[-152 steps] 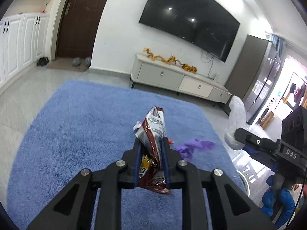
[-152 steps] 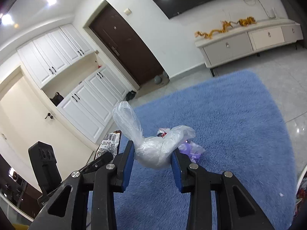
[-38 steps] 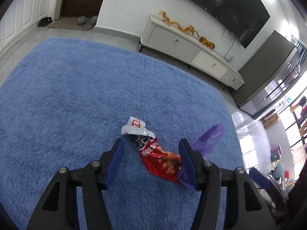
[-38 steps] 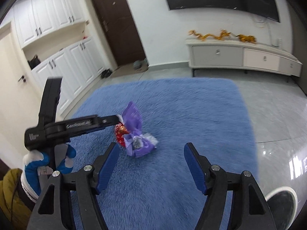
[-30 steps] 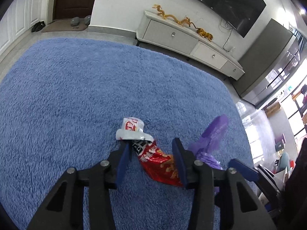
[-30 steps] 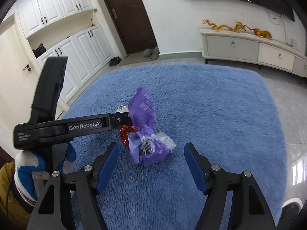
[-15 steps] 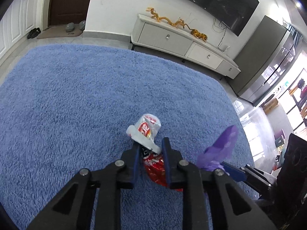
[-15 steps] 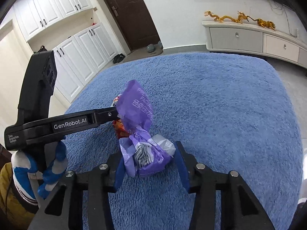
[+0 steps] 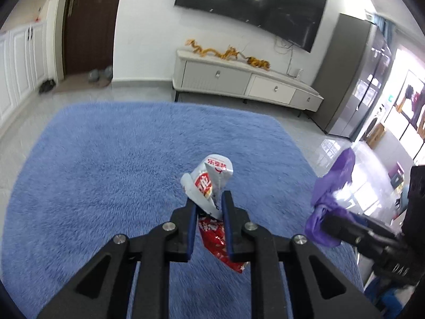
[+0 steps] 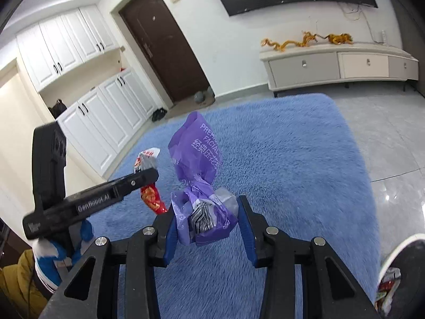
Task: Collect trash
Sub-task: 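Grasp the red snack wrapper with the left tool while the right tool grasps the purple bag, then carry the red wrapper and purple bag over the trash bin and open both tools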
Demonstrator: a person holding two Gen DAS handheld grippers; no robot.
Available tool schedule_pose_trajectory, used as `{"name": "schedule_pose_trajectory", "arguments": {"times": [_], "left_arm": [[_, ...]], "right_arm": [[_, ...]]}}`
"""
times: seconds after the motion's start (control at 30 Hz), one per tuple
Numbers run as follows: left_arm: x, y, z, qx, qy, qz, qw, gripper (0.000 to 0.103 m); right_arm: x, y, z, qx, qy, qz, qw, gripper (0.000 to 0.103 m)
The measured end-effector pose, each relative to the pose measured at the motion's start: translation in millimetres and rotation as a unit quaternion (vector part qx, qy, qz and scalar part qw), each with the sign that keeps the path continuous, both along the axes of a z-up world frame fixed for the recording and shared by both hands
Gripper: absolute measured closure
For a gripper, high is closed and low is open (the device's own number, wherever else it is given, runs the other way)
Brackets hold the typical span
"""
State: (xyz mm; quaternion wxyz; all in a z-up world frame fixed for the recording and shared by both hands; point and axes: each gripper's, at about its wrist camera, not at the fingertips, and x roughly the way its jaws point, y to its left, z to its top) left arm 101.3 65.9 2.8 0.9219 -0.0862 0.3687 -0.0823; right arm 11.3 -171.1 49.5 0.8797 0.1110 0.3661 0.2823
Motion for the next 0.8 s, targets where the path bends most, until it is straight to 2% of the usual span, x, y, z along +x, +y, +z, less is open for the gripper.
{"name": "schedule_pose_trajectory", "arguments": {"times": [0.37, 0.8], "left_arm": [[-73, -36, 38, 0.055, -0.071, -0.014, 0.9959, 0.086], [-121, -41, 58, 0.076, -0.113, -0.023, 0.9904, 0.086]], "right_arm": [[-58, -37, 42, 0.016, -0.040, -0.058, 0.997, 0.065], [-89, -34, 59, 0.013, -0.068, -0.058, 0.996, 0.065]]}}
